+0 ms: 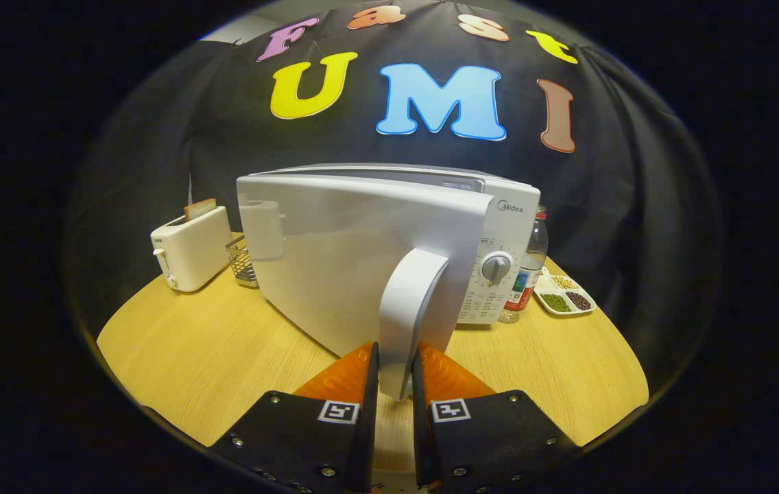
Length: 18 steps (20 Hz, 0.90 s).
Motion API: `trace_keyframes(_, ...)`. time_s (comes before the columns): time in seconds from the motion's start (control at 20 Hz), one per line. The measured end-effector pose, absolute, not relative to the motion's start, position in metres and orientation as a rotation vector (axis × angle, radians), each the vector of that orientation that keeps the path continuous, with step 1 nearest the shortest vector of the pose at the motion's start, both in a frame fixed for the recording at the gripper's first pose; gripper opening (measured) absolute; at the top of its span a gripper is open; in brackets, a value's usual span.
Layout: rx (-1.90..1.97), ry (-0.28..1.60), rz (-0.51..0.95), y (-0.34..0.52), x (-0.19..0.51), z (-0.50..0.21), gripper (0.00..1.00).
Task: Open the microwave, put the food inside, and close the microwave door.
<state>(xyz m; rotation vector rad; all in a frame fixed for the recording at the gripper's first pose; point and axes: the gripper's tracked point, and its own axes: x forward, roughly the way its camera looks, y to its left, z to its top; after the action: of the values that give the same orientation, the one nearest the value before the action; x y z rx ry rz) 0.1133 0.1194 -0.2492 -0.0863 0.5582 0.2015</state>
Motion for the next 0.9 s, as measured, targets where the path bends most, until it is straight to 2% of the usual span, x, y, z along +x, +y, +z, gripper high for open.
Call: trace_keyframes(0.9,-0.102,0.554,0.267,0.208,0.013,-0.24,0.24)
